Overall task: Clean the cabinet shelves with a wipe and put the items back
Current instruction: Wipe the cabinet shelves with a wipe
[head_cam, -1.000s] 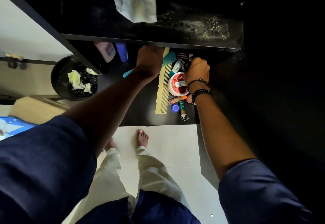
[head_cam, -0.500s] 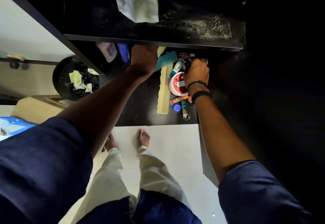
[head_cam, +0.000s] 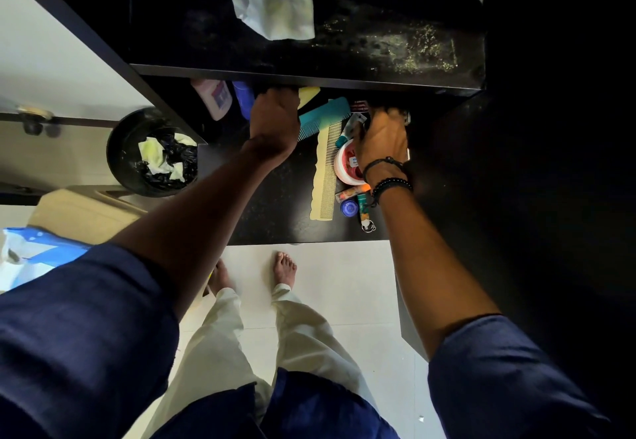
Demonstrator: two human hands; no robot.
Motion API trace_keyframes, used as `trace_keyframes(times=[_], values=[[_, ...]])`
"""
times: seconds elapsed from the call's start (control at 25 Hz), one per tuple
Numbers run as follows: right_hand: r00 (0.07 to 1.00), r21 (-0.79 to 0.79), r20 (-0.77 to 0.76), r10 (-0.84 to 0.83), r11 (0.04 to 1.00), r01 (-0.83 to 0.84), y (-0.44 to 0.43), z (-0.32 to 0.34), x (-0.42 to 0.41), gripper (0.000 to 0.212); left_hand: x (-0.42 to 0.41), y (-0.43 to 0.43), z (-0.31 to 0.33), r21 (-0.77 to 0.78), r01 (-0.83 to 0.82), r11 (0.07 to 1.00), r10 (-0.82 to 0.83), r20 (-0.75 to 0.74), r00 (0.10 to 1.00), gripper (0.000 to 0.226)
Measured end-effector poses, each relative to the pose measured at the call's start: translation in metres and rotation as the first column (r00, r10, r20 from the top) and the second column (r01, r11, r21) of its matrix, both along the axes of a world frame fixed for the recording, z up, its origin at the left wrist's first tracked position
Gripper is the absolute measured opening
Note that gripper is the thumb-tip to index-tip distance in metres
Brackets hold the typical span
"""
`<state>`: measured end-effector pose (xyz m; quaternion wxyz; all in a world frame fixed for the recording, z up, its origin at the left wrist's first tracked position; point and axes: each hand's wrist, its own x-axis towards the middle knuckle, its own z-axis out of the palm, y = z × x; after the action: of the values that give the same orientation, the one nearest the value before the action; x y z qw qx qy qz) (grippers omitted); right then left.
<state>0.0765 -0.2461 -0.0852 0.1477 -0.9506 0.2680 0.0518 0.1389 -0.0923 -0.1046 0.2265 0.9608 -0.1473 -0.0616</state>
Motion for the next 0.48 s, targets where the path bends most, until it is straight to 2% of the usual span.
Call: trace_keyframes(times=[0.08, 0.16, 0.24, 0.4, 0.48], values=[[0.989, 0.063, 0.007, 0.149, 0.987, -0.149, 0.011, -0.004, 0.007, 0.044, -0.004, 0.003, -0.003, -0.009, -0.018, 1.000, 0.018, 0.017, 1.000, 0.026], [0.950, 0.136, 0.026, 0.313, 0.940, -0.313, 0.026, -0.007, 0.018, 0.052, -0.009, 0.004, -0.005, -0.038, -0.035, 0.999, 0.034, -0.028, 0.999, 0.029], [0.913, 0.152, 0.063, 0.403, 0.900, -0.408, 0.039, -0.007, 0.030, 0.048, -0.012, 0.004, -0.009, -0.031, -0.030, 0.999, 0.028, -0.071, 0.997, 0.030], [0.910, 0.120, 0.035, 0.414, 0.902, -0.415, 0.043, -0.010, 0.043, 0.038, -0.012, 0.013, -0.026, 0.022, -0.066, 0.998, 0.069, -0.234, 0.970, 0.028], [0.915, 0.070, -0.030, 0.402, 0.914, -0.400, 0.038, -0.009, 0.045, 0.040, -0.018, 0.017, -0.033, 0.144, -0.032, 0.989, 0.073, -0.295, 0.953, 0.043]])
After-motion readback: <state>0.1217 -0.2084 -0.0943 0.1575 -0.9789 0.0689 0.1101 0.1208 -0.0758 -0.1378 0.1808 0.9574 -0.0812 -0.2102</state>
